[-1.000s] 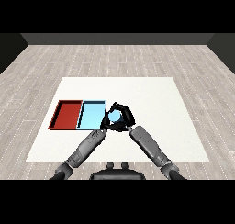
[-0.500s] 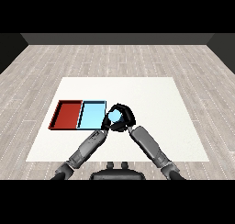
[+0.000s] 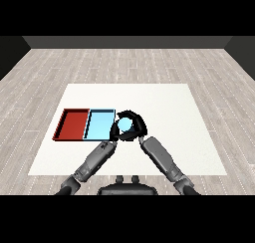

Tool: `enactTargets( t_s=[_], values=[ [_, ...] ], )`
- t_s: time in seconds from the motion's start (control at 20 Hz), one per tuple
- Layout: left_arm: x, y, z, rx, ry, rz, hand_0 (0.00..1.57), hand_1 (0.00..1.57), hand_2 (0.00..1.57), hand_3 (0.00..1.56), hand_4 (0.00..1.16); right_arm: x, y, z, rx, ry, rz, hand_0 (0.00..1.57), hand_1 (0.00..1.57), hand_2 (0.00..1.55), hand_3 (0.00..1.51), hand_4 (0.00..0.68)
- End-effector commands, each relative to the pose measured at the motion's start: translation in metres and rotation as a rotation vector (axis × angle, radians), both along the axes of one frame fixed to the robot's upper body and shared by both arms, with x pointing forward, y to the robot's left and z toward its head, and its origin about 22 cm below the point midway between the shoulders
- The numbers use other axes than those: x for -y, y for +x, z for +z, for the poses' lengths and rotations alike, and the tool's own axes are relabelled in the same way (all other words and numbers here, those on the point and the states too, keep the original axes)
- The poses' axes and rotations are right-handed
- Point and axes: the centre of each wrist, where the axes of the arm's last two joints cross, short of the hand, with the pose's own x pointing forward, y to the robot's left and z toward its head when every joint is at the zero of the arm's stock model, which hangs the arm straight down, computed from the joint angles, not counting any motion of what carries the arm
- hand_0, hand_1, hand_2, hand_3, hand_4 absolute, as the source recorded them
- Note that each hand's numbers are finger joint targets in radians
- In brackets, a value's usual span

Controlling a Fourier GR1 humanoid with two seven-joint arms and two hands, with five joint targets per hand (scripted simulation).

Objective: Pick the blue can and put it in the blue box

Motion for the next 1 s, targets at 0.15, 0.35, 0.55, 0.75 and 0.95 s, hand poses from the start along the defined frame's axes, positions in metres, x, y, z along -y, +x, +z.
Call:
enactTargets(
  t_s=[0.15,0.35,0.55,0.75,0.95],
  values=[
    [0.006,-0.006,0.012,0.070,-0.077,0.020,1.57,1.57,1.55,1.47,1.04,0.002,-0.011,-0.020,-0.037,-0.020,-0.012,0.00,0.00,0.00,0.00,0.000],
    [0.008,0.008,0.012,0.121,-0.026,0.029,1.57,1.57,1.56,1.45,1.13,0.002,0.001,-0.012,-0.007,-0.015,-0.054,0.00,0.00,0.00,0.00,0.000],
    [0.001,0.022,0.010,0.140,0.023,0.051,1.57,1.57,1.57,1.48,1.14,0.033,0.005,0.000,0.036,0.064,-0.070,0.00,0.00,0.00,0.00,0.000],
    [-0.008,0.014,-0.013,0.143,0.024,0.065,1.57,1.57,1.57,1.49,1.15,0.058,-0.004,-0.002,0.037,0.089,-0.062,0.00,0.00,0.00,0.00,0.000],
    [-0.049,0.032,-0.003,0.118,0.076,0.118,1.57,1.57,1.57,1.47,1.13,0.094,-0.011,0.018,0.063,0.128,-0.038,0.00,0.00,0.00,0.00,0.000]
  ],
)
